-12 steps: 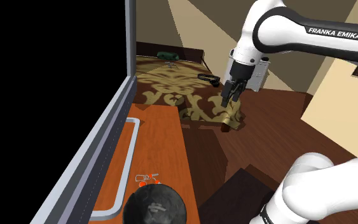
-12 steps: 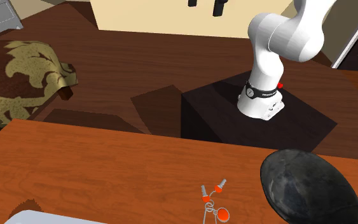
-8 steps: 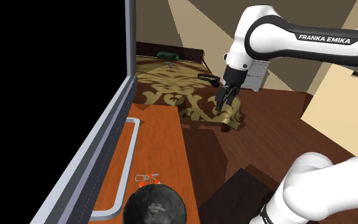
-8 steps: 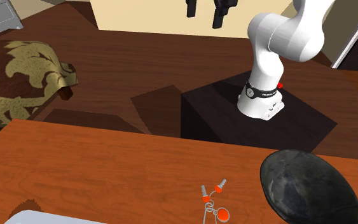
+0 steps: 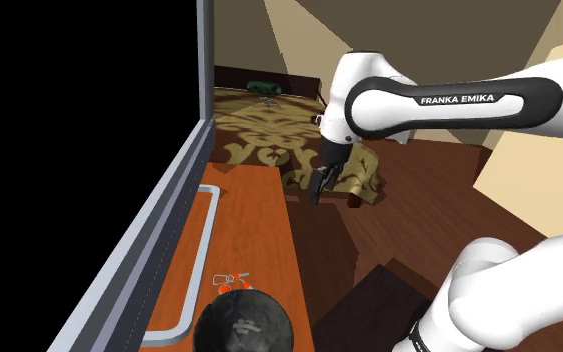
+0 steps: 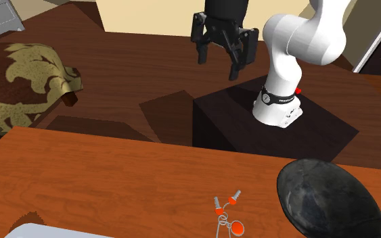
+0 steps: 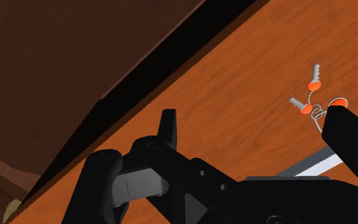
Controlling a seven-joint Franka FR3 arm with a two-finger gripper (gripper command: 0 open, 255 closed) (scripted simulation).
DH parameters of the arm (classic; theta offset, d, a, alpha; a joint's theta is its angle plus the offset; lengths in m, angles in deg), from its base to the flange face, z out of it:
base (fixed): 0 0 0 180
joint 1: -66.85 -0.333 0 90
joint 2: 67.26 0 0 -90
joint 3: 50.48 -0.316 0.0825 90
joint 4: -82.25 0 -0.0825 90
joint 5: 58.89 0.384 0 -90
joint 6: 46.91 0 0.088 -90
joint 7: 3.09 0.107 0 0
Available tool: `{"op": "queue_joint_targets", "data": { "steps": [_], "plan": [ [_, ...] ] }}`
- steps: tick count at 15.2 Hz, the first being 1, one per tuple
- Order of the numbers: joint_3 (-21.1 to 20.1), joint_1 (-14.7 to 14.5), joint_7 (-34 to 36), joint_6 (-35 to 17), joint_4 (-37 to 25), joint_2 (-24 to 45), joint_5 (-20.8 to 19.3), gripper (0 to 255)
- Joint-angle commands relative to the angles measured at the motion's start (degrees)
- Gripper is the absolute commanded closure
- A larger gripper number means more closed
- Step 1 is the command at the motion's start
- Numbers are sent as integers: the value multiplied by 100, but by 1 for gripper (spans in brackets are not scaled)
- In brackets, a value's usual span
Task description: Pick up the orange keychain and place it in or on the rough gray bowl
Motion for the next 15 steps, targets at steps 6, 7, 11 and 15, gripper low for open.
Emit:
{"op": "queue_joint_targets", "data": {
  "steps": [6,7,11,15],
  "plan": [
    [-430,-350,24,-1202,316,930,157,0],
    [-492,-395,31,-1367,333,1085,168,0],
    [-745,-559,78,-2013,340,1757,168,0],
    [-998,-694,177,-2625,252,2496,69,0]
  ]
}}
